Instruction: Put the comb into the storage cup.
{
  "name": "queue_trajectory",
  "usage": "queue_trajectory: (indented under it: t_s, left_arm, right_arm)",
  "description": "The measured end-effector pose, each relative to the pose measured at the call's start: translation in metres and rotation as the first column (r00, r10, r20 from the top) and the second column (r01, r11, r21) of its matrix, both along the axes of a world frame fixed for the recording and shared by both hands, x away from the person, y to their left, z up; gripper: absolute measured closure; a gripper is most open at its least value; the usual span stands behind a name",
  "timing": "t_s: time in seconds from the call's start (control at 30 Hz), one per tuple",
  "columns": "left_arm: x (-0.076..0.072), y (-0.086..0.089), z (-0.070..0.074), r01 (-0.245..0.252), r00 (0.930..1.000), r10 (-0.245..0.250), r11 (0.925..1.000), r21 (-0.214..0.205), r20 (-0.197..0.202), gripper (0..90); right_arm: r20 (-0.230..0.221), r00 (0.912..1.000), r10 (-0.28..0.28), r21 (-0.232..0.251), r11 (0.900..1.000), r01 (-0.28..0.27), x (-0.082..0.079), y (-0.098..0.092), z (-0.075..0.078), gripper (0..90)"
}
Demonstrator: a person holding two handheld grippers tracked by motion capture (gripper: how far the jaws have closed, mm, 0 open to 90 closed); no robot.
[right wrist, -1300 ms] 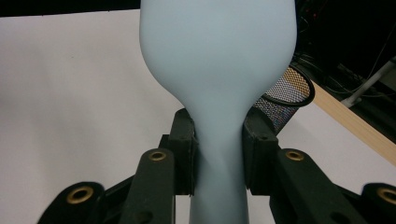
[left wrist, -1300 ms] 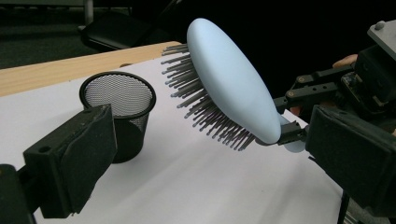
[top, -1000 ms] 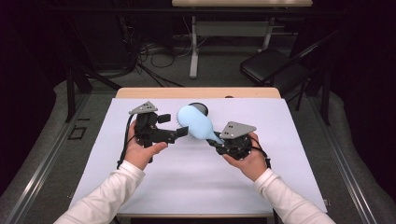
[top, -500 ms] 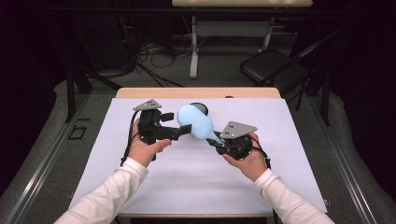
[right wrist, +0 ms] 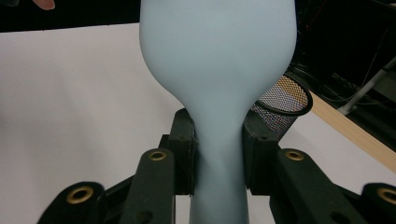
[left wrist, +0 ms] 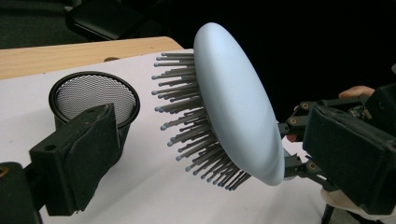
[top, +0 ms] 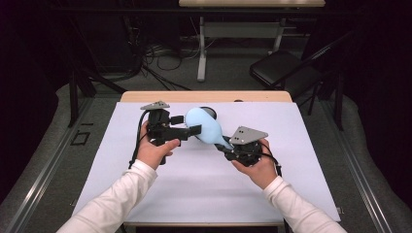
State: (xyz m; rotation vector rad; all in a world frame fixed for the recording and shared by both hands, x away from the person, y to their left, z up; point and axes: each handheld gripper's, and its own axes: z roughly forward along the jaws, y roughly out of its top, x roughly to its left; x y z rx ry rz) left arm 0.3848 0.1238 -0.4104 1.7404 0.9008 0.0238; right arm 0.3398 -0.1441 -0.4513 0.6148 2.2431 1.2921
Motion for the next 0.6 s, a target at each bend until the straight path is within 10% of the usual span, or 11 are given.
queue_trajectory:
  t_s: [0.6]
  left_arm:
    - [0.0035,-0.0069,0.001,0.013,0.9995,-0.014,0.9992,-0.036,-0.028,6.4]
  right_arm:
    - [0.015,0.9999,0.0,0.016,0.9999,0.0,-0.0016,0.0015,0.0011,68.8]
